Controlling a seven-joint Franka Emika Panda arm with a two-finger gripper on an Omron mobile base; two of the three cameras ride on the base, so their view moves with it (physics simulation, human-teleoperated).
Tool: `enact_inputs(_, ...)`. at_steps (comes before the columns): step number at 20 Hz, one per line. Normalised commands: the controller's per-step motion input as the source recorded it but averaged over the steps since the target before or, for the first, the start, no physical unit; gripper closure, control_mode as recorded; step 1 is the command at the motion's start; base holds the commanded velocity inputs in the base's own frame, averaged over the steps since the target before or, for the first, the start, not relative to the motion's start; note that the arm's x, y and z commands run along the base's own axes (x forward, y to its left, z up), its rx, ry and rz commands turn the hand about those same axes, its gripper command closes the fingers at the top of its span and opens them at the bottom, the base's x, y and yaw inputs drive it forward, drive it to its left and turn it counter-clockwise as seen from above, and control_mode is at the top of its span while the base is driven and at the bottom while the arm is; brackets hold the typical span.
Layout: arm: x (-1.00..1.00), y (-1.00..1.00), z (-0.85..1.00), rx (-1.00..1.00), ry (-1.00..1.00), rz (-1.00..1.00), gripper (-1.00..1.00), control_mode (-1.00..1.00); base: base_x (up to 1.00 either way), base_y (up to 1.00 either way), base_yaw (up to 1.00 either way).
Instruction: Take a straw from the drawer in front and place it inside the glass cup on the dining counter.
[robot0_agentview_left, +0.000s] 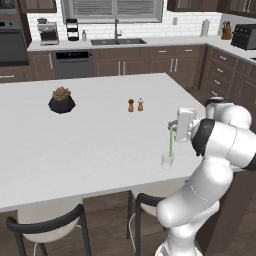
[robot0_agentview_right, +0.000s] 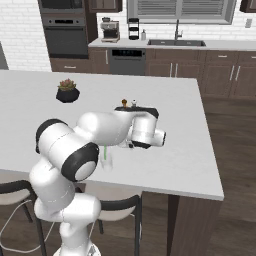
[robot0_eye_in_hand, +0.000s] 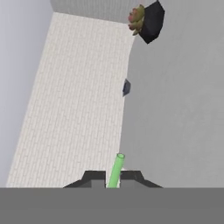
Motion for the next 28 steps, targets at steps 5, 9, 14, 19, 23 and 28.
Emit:
enact_inputs(5,0.27,0.0,-0.1,0.0,0.0,0.0,1.0,-1.0,0.0,0.0,0.0)
enact_inputs(9,0.1,0.0,0.0,0.0,-0.03,0.0,1.0,-1.0,0.0,0.0,0.0)
enact_inputs(14,0.0,0.0,0.0,0.0,-0.01,0.0,1.0,-1.0,0.0,0.0,0.0)
enact_inputs(19,0.0,0.0,0.0,0.0,0.0,0.0,1.0,-1.0,0.0,0.0,0.0)
enact_inputs(23,0.0,0.0,-0.1,0.0,0.0,0.0,1.0,-1.0,0.0,0.0,0.0)
enact_inputs(28,0.0,0.0,-0.28,0.0,0.0,0.0,1.0,-1.0,0.0,0.0,0.0)
